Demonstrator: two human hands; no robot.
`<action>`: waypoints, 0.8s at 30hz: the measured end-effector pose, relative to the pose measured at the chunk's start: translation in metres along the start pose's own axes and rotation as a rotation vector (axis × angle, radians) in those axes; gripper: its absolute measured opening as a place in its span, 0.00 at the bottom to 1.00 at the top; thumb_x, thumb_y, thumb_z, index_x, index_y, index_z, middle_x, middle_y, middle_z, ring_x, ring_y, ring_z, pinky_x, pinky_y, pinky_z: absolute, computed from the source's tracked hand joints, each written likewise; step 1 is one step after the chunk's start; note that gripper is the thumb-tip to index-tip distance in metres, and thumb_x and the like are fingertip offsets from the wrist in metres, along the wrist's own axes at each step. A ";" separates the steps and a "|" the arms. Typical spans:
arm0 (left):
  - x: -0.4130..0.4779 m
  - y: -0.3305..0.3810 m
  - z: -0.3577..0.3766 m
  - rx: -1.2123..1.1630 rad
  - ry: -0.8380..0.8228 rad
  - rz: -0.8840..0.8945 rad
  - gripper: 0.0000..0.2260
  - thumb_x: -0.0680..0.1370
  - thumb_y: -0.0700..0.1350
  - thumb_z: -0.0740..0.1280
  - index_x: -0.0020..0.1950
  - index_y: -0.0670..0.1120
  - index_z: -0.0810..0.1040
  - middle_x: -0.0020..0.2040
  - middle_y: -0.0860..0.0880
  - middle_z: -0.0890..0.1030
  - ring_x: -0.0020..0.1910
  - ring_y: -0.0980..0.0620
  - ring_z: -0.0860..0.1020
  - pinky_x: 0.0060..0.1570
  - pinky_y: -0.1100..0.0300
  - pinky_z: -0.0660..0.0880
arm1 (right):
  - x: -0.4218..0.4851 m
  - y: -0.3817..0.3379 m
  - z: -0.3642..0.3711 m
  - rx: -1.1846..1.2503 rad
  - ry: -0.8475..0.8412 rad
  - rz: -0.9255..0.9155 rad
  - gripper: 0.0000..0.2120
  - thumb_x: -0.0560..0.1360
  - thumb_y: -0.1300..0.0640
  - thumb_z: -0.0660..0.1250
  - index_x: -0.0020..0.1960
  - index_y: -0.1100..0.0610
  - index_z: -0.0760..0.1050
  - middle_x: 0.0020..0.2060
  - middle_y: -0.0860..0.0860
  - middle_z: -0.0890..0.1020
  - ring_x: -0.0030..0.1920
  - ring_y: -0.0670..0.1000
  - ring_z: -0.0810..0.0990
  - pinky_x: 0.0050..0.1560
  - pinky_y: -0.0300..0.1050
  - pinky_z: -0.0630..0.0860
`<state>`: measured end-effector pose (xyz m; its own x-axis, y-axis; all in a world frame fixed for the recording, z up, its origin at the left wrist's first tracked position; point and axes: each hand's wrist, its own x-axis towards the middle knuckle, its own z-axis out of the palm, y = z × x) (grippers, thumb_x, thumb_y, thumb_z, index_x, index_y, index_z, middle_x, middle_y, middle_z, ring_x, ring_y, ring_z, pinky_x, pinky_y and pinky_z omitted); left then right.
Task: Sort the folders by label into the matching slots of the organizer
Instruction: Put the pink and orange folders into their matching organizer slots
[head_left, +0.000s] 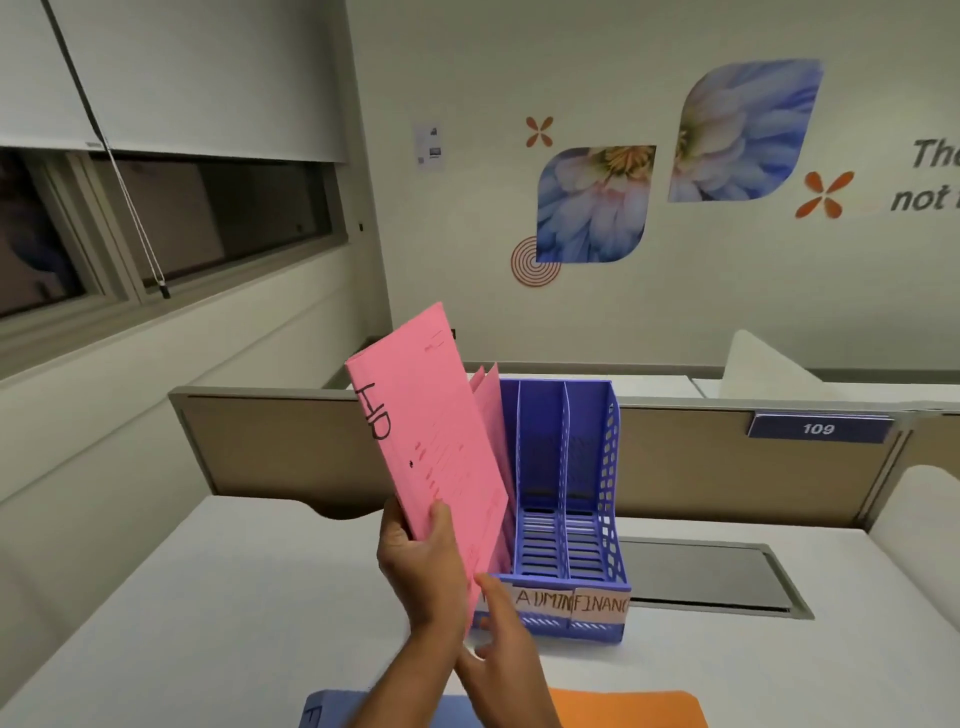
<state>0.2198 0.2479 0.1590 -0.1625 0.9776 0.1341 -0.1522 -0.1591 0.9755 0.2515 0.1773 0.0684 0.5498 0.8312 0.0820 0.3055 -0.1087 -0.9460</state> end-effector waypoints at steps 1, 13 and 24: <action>0.001 -0.002 0.005 0.013 0.008 0.004 0.11 0.79 0.42 0.69 0.61 0.50 0.77 0.56 0.48 0.82 0.52 0.45 0.81 0.51 0.51 0.79 | 0.007 0.001 0.000 0.011 0.000 -0.007 0.31 0.73 0.48 0.73 0.71 0.45 0.63 0.68 0.42 0.70 0.61 0.46 0.75 0.58 0.39 0.77; 0.022 -0.007 0.038 0.203 -0.062 0.091 0.13 0.79 0.45 0.69 0.62 0.45 0.78 0.56 0.46 0.83 0.52 0.44 0.81 0.53 0.44 0.81 | 0.070 0.014 -0.019 -0.025 0.004 0.018 0.29 0.74 0.51 0.72 0.71 0.47 0.64 0.66 0.46 0.72 0.60 0.49 0.76 0.60 0.41 0.76; 0.036 -0.016 0.042 0.368 -0.259 0.231 0.16 0.78 0.45 0.69 0.66 0.44 0.77 0.58 0.50 0.82 0.52 0.51 0.80 0.51 0.55 0.80 | 0.105 0.038 -0.025 -0.161 0.000 0.032 0.31 0.76 0.48 0.69 0.75 0.48 0.60 0.68 0.46 0.72 0.59 0.46 0.77 0.61 0.46 0.78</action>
<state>0.2575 0.2916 0.1557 0.1031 0.9323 0.3468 0.2208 -0.3614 0.9059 0.3397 0.2467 0.0488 0.5613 0.8260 0.0524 0.4083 -0.2213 -0.8856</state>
